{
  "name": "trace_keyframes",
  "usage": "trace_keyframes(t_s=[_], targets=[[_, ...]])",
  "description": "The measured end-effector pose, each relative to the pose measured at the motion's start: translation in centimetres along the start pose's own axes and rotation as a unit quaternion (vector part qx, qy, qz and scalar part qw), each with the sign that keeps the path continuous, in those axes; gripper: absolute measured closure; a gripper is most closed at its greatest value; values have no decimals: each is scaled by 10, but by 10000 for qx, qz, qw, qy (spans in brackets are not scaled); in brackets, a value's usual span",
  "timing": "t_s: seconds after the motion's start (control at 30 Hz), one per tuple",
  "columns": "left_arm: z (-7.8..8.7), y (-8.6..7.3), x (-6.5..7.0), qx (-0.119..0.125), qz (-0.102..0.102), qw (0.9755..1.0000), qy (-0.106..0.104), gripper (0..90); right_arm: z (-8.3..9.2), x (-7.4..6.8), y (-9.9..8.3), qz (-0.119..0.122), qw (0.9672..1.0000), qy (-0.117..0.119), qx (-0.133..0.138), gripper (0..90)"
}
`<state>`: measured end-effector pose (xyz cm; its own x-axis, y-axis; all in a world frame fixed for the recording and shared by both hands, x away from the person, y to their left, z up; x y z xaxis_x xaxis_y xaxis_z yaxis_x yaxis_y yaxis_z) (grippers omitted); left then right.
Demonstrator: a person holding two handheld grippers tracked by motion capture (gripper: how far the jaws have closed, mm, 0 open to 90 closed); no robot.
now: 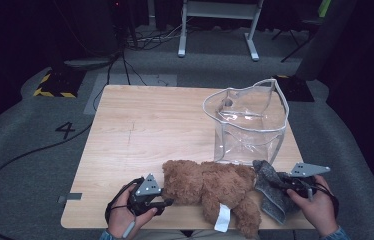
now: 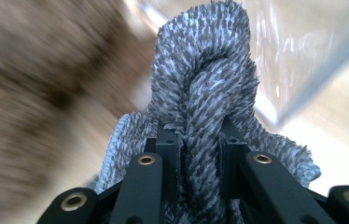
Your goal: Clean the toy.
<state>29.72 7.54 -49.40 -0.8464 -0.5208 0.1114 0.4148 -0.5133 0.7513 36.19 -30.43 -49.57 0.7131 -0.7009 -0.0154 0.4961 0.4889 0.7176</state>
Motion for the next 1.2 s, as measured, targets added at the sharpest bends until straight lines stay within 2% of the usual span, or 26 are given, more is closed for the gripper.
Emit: trace_keyframes(t_s=[0.03, 0.07, 0.13, 0.23, 0.27, 0.3, 0.4, 0.43, 0.47, 0.5, 0.53, 0.57, 0.6, 0.63, 0.67, 0.73, 0.83, 0.87, 0.9, 0.97, 1.03, 1.13, 1.2], targets=[[0, 1, 1, 12, -22, 10000, 9, 625, 8, -7, 9, 89, 9998, 41, 153, 765], [1, 2, 2, 18, -49, 10000, 21, 627, 27, -29, 33, 359, 9981, 178, 468, 765], [1, 3, 3, 47, -65, 10000, 39, 628, 34, -43, 46, 586, 9960, 268, 624, 764], [0, 6, 5, 82, -110, 9999, 56, 633, 39, -75, 69, 960, 9903, 504, 874, 764], [0, 7, 6, 102, -125, 9998, 67, 635, 38, -89, 78, 1040, 9879, 666, 943, 764], [0, 9, 7, 113, -152, 9998, 52, 637, 36, -97, 82, 1135, 9861, 734, 968, 764], [-1, 11, 12, 105, -227, 9997, 17, 643, 23, -128, 100, 1499, 9766, 1112, 1071, 763], [-1, 11, 12, 105, -227, 9997, 17, 645, 23, -128, 100, 1499, 9766, 1112, 1071, 763], [-2, 13, 14, 110, -272, 9996, -14, 646, 8, -150, 109, 1738, 9696, 1353, 1061, 762], [-2, 13, 14, 93, -296, 9995, -1, 647, 4, -158, 111, 1776, 9678, 1447, 1043, 763], [-2, 13, 14, 93, -296, 9995, -1, 649, 4, -158, 111, 1776, 9678, 1447, 1043, 763], [-3, 13, 15, 100, -287, 9995, -21, 650, -9, -175, 116, 1957, 9620, 1614, 1008, 762], [-3, 13, 16, 95, -290, 9995, -12, 650, -12, -180, 117, 1985, 9606, 1670, 994, 761], [-3, 13, 16, 95, -290, 9995, -12, 651, -12, -180, 117, 1985, 9606, 1670, 994, 761], [-4, 13, 16, 67, -320, 9995, -36, 652, -21, -193, 122, 2098, 9561, 1779, 1012, 760], [-4, 13, 16, 45, -365, 9993, -1, 655, -27, -199, 124, 2167, 9536, 1827, 1019, 760], [-5, 12, 16, 8, -344, 9994, 50, 660, -33, -202, 125, 2149, 9535, 1884, 957, 760], [-6, 11, 16, -4, -317, 9995, 43, 673, -41, -200, 122, 2151, 9548, 1886, 804, 760], [-6, 11, 14, -12, -374, 9993, 86, 678, -44, -199, 121, 2144, 9557, 1871, 754, 761], [-7, 10, 14, -16, -336, 9994, 57, 688, -47, -194, 119, 2125, 9576, 1808, 722, 762], [-7, 11, 13, 15, -372, 9992, 108, 698, -49, -187, 116, 2085, 9608, 1706, 653, 763], [-6, 10, 12, 30, -319, 9994, 110, 702, -49, -175, 110, 2059, 9647, 1548, 547, 763], [-6, 9, 11, 32, -291, 9996, 40, 703, -48, -166, 104, 1965, 9688, 1423, 497, 764]])
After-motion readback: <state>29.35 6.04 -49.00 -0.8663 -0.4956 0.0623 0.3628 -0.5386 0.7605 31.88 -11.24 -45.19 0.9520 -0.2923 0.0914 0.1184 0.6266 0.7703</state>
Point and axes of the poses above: each handheld gripper's, and its own axes: z roughly backward along the jaws, y roughly out of its top, x roughly to its right, the point moved 8 cm from there along -z, roughly forward along the jaws, and after that the axes turned 3 degrees about -z, right-handed, at the moved point
